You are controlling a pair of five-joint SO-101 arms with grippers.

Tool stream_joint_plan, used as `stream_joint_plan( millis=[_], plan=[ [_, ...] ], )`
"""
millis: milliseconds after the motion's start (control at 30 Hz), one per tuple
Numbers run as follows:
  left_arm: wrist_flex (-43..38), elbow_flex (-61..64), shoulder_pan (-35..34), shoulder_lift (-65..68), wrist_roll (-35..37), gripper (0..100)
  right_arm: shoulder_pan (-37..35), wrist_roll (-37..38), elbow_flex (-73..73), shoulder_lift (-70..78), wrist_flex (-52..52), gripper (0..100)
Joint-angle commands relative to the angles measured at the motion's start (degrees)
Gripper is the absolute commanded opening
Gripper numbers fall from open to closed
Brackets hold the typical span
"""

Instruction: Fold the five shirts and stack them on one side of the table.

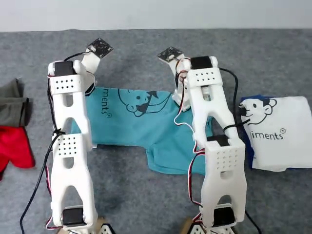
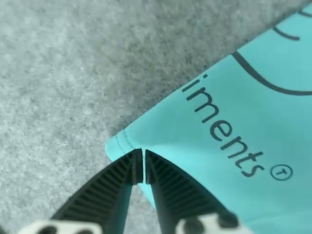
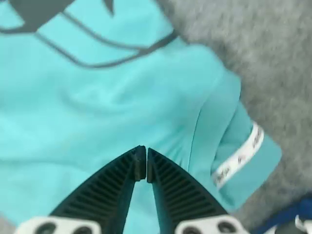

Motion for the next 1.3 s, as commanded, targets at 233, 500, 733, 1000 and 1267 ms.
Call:
stream_joint_plan(
  millis=[233,500,733,1000,1267],
  plan=[
    [0.79,2.68,2.9,1.76,-0.35,2,0.48,-0.53,-1.05,-0.48,5.49,1.1],
    [0.44,2.42,-0.88,2.46,-0.35,2,3.21,-0.62,-1.05,8.4,8.75,1.1],
    [0.88,2.51,-4.04,2.2,-0.18,2,4.97,-0.62,-1.05,8.48,9.1,1.0],
    [1.32,-4.0,-1.23,-3.96,5.36,2,3.21,-0.62,-1.05,0.13,9.1,1.0],
    [1.41,-4.18,2.99,-14.77,8.97,2,1.36,-0.62,-1.05,-13.93,9.27,0.9]
  ],
)
